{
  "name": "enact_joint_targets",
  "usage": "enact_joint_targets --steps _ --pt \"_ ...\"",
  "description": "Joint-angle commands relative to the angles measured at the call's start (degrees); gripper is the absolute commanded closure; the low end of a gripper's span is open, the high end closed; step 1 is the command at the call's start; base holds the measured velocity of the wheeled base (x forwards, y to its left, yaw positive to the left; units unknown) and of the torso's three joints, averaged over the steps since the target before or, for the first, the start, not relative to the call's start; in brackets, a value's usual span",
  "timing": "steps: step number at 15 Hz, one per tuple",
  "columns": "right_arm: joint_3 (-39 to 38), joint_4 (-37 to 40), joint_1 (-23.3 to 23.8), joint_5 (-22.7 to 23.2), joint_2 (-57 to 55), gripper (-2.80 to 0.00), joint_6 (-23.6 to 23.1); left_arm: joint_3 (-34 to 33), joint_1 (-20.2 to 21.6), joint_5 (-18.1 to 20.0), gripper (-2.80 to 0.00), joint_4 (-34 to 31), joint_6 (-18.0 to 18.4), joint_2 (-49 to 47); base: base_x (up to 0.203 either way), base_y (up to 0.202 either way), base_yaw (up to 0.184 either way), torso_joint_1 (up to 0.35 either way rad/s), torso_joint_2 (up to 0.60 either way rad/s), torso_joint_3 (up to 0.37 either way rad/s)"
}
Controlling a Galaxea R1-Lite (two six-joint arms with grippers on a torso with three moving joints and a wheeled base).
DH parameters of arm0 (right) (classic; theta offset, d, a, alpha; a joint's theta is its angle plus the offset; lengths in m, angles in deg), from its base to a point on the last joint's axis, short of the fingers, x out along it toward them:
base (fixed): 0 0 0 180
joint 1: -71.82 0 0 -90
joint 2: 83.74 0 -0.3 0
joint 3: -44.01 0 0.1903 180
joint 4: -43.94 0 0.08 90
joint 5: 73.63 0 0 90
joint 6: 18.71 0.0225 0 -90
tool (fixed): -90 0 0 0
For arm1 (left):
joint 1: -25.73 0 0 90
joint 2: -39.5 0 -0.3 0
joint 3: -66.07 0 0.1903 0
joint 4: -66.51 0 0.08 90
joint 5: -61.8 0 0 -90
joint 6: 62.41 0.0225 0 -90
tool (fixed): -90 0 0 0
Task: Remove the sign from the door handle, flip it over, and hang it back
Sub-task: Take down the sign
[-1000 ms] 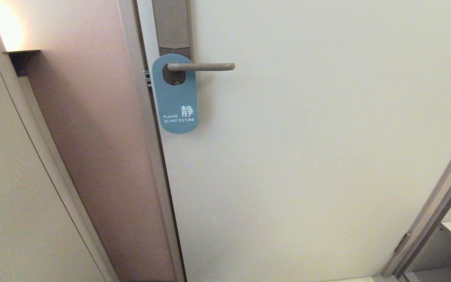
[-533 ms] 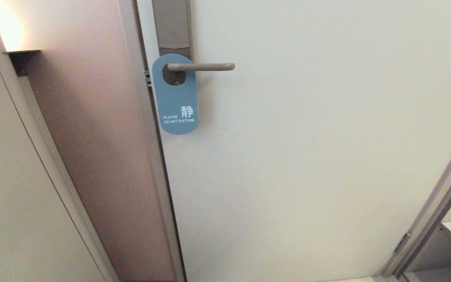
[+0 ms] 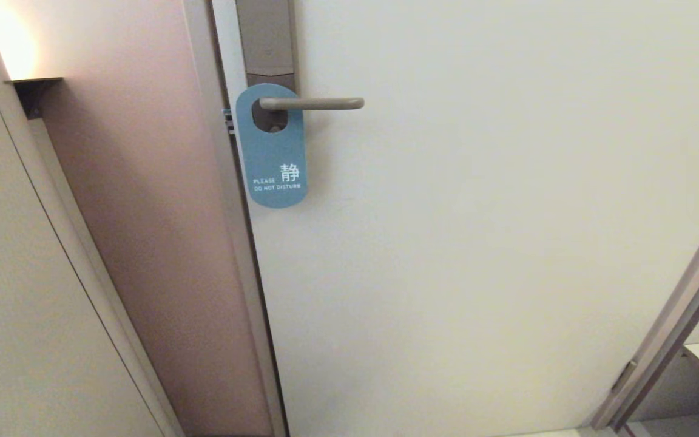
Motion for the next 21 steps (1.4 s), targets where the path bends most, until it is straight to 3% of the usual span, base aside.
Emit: enact_joint_targets --steps 1,21 --pt "0.0 0.0 0.0 -0.1 -0.1 0.00 0.0 0.0 0.0 0.0 0.00 0.0 0.0 0.0 0.000 0.000 0.000 0.000 0.00 0.000" --pt "-0.1 0.0 0.0 -0.1 -0.1 0.00 0.3 0.0 0.0 0.0 0.00 0.0 0.4 0.0 0.000 0.000 0.000 0.000 0.00 0.000"
